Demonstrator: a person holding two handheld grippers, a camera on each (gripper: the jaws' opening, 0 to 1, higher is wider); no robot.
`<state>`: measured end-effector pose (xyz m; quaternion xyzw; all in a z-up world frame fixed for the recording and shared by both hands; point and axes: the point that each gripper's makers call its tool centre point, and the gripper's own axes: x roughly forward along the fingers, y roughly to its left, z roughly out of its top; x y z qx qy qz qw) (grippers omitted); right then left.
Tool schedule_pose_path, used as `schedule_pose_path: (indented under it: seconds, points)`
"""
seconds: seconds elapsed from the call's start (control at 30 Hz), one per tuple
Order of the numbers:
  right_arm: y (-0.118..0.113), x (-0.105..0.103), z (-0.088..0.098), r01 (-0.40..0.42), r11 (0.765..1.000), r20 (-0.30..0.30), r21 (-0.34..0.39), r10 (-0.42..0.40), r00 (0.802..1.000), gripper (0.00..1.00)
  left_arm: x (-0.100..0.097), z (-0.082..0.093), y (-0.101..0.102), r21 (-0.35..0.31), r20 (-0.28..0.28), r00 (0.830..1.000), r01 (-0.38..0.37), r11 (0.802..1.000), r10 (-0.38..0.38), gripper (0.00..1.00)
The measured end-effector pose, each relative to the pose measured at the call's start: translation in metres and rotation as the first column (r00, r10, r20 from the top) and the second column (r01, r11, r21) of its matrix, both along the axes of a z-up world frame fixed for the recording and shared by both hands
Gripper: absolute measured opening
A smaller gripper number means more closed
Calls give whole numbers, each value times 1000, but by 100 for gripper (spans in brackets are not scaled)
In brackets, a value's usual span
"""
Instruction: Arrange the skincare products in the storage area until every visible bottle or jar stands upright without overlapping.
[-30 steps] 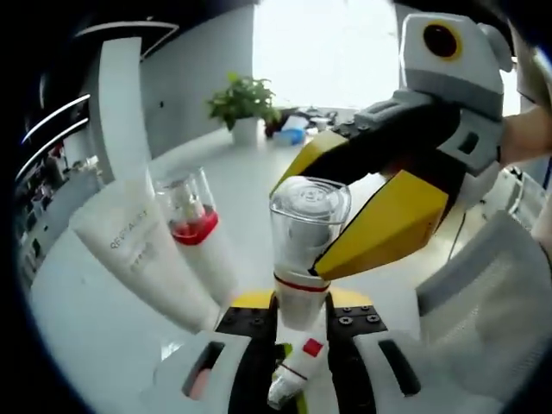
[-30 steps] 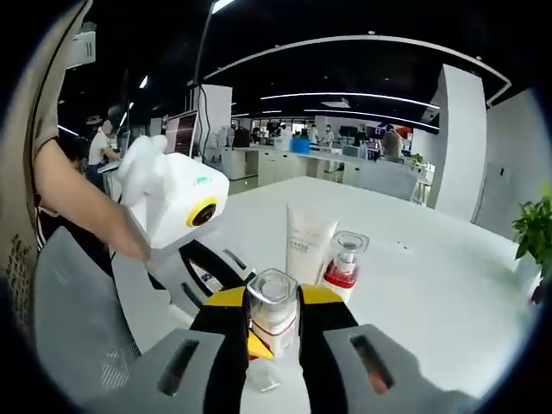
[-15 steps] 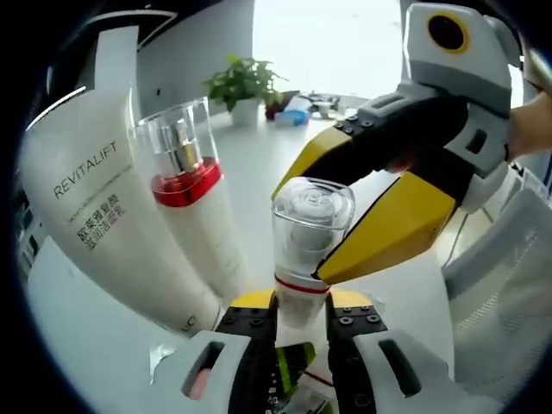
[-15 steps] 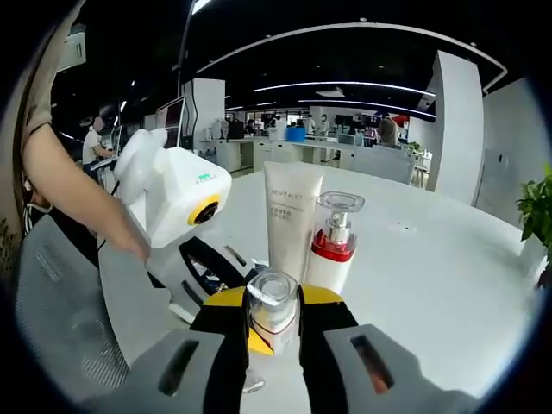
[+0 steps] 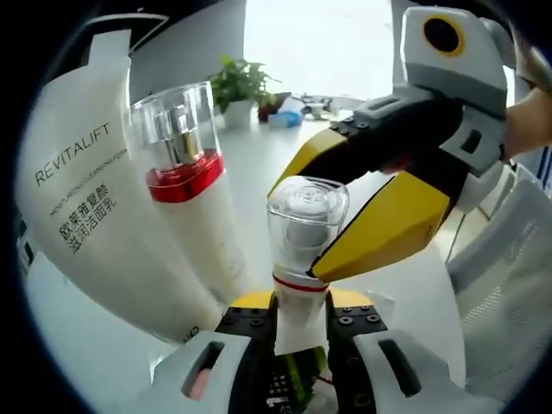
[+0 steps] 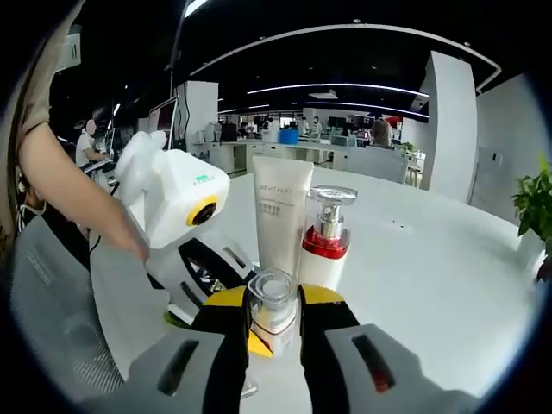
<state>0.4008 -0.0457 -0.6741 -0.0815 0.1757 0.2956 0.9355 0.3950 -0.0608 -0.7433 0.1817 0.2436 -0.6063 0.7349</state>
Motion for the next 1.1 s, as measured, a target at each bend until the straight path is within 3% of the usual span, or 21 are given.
schedule_pose_path:
  seconds: [0.13, 0.33, 0.73, 0.93, 1.1]
  points:
    - [-2, -1, -12, 30, 999, -46, 25, -29, 999, 30, 3, -1, 0, 2, -3, 1000, -2, 1000, 2, 18]
    - [-8, 0, -30, 91, 994, -106, 55, -85, 991, 22, 3, -1, -2, 1, -3, 1000, 25, 1000, -25, 18]
    - [-3, 9, -30, 159, 986, -99, 39, -155, 983, 21, 7, -5, 0, 15, -4, 999, 46, 999, -46, 20]
    - [-4, 5, -32, 176, 984, -92, 9, -174, 980, 21, 8, -6, 1, 30, 23, 998, 54, 998, -55, 18]
    - [-10, 0, -41, 214, 977, -133, 7, -211, 968, 20, 8, -7, 0, 37, 42, 997, 69, 997, -70, 18]
